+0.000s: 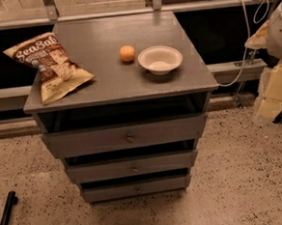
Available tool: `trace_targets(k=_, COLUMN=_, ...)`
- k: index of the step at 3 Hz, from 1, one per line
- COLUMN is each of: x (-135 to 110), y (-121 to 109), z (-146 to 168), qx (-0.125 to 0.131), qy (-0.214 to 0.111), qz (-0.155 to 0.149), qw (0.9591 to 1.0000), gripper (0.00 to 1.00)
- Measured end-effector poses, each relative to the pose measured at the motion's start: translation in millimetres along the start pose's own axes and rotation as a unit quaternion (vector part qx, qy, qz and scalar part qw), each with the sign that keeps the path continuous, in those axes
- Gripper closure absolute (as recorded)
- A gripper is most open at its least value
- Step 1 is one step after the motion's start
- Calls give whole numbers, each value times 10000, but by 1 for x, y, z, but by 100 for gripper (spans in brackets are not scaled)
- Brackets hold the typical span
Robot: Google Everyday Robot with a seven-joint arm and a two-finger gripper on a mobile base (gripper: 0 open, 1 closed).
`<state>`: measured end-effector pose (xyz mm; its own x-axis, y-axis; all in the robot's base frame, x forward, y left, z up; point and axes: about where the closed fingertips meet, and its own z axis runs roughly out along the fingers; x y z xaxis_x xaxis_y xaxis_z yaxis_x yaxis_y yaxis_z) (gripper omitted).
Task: Open top drawer
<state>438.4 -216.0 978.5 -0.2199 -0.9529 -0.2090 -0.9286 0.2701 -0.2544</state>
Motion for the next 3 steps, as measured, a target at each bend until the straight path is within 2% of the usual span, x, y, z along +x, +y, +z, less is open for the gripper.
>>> trace_targets(k=1, x=0, y=0, z=14, qx=-33, qy=-74, qz=-3, qw=10000, gripper=0)
trace_targets(k=2, x=2, y=1, z=50, qx=-208, qy=-202, qz=43, qw=9996, gripper=0)
trace_targets(k=3, x=0, y=1, z=100, qx=-452, qy=-394, qz=-66, qw=9982, gripper=0)
